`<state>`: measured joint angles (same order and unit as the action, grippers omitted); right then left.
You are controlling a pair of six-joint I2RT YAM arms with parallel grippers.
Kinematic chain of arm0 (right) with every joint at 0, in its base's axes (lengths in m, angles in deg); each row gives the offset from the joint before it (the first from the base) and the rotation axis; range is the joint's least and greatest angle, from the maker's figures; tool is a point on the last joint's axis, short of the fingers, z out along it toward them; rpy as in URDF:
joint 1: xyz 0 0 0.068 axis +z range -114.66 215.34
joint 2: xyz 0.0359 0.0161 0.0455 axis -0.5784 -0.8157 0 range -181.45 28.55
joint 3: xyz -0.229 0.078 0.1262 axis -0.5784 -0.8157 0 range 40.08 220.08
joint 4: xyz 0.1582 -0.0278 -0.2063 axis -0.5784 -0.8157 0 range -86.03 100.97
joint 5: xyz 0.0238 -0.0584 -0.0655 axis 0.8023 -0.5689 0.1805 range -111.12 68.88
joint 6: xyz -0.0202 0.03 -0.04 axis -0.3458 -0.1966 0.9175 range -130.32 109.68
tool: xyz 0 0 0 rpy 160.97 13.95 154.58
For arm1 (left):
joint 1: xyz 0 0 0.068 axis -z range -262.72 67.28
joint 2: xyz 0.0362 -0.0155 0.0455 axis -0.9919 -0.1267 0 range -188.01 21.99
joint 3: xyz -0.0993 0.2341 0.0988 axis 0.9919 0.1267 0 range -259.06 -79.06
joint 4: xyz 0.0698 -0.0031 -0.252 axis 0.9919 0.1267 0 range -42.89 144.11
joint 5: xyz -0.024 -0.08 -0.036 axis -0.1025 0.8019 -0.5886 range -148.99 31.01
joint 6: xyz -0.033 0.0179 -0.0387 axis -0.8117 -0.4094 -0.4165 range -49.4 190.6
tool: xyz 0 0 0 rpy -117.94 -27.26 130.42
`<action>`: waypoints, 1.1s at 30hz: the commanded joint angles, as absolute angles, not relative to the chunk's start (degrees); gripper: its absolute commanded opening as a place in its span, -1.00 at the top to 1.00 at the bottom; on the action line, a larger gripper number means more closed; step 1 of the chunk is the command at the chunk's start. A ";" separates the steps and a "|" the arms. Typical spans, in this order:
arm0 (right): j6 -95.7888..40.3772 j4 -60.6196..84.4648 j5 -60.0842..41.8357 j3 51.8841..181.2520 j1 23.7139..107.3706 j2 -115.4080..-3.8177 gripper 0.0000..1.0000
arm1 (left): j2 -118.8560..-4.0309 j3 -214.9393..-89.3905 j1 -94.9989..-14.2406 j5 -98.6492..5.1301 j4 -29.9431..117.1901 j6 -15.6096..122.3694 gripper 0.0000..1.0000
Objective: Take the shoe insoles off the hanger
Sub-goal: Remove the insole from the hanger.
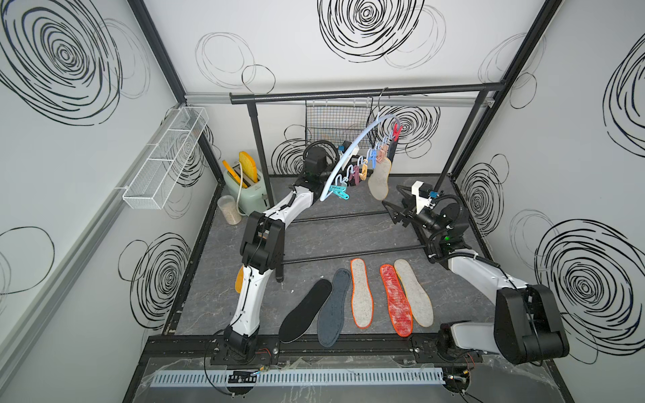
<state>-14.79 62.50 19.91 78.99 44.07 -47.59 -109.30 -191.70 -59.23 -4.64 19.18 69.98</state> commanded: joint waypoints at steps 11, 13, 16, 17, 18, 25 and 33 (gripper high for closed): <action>-13.49 63.52 20.87 80.10 43.78 -47.55 -0.63 | -106.21 -185.38 -55.83 3.20 10.97 67.50 -0.12; -13.16 63.19 20.65 80.11 43.71 -47.56 -0.63 | -105.50 -183.73 -55.50 3.52 9.50 66.73 -0.10; -13.05 63.18 20.61 80.16 43.69 -47.74 -0.63 | -105.28 -183.45 -55.12 3.84 8.79 65.90 -0.01; -13.13 63.18 20.85 80.13 43.69 -47.74 -0.63 | -105.27 -183.55 -55.12 3.84 8.83 65.78 0.01; -13.26 63.26 21.02 80.12 43.74 -47.73 -0.63 | -105.20 -183.56 -55.12 3.74 8.79 65.69 0.03; -13.48 63.84 20.94 79.43 43.74 -47.61 -0.62 | -104.58 -183.04 -55.32 1.22 6.56 63.41 0.58; -13.05 62.43 21.30 80.44 43.60 -45.92 -0.63 | -103.82 -182.33 -56.34 0.80 4.00 59.76 1.00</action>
